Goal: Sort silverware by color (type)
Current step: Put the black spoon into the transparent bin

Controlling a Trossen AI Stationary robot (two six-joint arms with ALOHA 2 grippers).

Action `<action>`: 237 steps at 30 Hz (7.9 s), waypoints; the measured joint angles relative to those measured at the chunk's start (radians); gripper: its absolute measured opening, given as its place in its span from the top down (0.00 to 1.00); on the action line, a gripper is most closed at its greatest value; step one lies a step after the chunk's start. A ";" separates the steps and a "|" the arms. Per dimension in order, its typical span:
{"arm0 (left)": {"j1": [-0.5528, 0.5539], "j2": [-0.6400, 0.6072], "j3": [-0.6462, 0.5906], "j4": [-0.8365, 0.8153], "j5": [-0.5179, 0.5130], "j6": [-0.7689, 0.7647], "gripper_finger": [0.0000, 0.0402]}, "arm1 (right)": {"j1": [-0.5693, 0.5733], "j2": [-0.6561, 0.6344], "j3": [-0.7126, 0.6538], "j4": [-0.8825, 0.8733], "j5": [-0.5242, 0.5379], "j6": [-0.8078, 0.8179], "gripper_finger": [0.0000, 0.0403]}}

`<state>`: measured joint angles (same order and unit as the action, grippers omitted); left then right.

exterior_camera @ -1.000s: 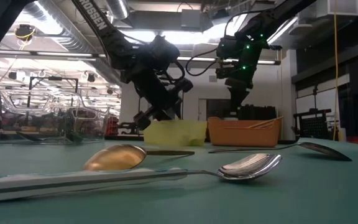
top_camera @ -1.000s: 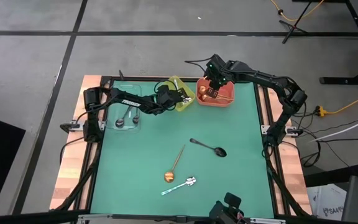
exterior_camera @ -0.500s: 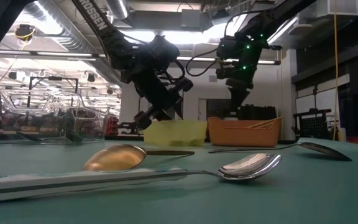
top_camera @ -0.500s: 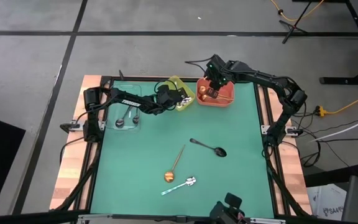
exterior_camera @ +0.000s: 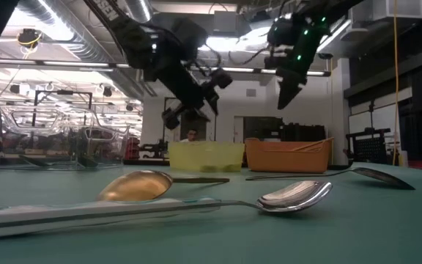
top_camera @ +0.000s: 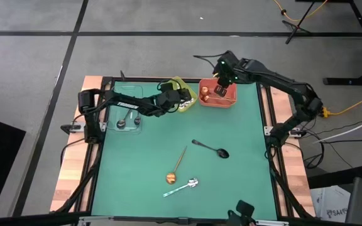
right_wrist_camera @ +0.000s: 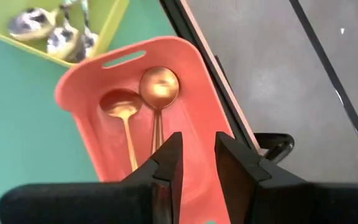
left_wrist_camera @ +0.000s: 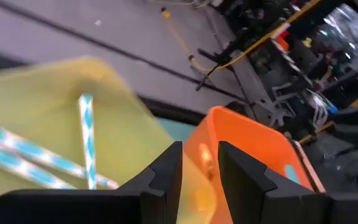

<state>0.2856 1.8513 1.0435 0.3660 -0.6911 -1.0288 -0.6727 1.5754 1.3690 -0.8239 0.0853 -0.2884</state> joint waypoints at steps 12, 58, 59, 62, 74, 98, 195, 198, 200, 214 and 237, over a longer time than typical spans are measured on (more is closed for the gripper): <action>-0.135 -0.142 0.001 -0.010 0.058 0.460 0.76 | 0.259 -0.193 0.000 -0.194 -0.045 0.073 0.79; -0.491 -0.181 0.001 -0.158 0.054 0.568 0.76 | 0.895 -0.202 -0.720 0.542 0.002 0.636 0.79; -0.491 -0.181 0.001 -0.158 0.054 0.568 0.76 | 0.895 -0.189 -0.720 0.543 0.002 0.636 0.79; -0.491 -0.181 0.001 -0.163 0.053 0.568 0.76 | 0.895 -0.147 -0.720 0.546 0.002 0.635 0.79; -0.491 -0.181 0.001 -0.172 0.053 0.568 0.76 | 0.895 -0.032 -0.718 0.609 0.005 0.636 0.79; -0.526 -0.433 0.002 -0.347 0.062 0.728 0.76 | 0.895 -0.028 -0.660 0.679 0.028 0.646 1.00; -0.626 -0.483 0.002 -0.233 0.080 0.856 0.76 | 0.855 -0.031 -0.615 1.763 -0.026 0.279 1.00; -0.625 -0.483 0.002 -0.233 0.080 0.856 0.78 | 0.855 -0.031 -0.615 1.763 -0.026 0.279 1.00; -0.625 -0.483 0.002 -0.233 0.080 0.856 0.81 | 0.855 -0.031 -0.615 1.763 -0.026 0.279 1.00; -0.626 -0.483 0.002 -0.233 0.081 0.856 0.97 | 0.855 -0.031 -0.615 1.758 -0.024 0.278 1.00; -0.625 -0.483 0.002 -0.233 0.069 0.857 0.97 | 0.856 -0.032 -0.614 1.755 -0.008 0.279 0.80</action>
<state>-0.3393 1.3682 1.0451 0.1326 -0.6224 -0.1719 0.1829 1.5436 0.7547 0.9310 0.0776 -0.0093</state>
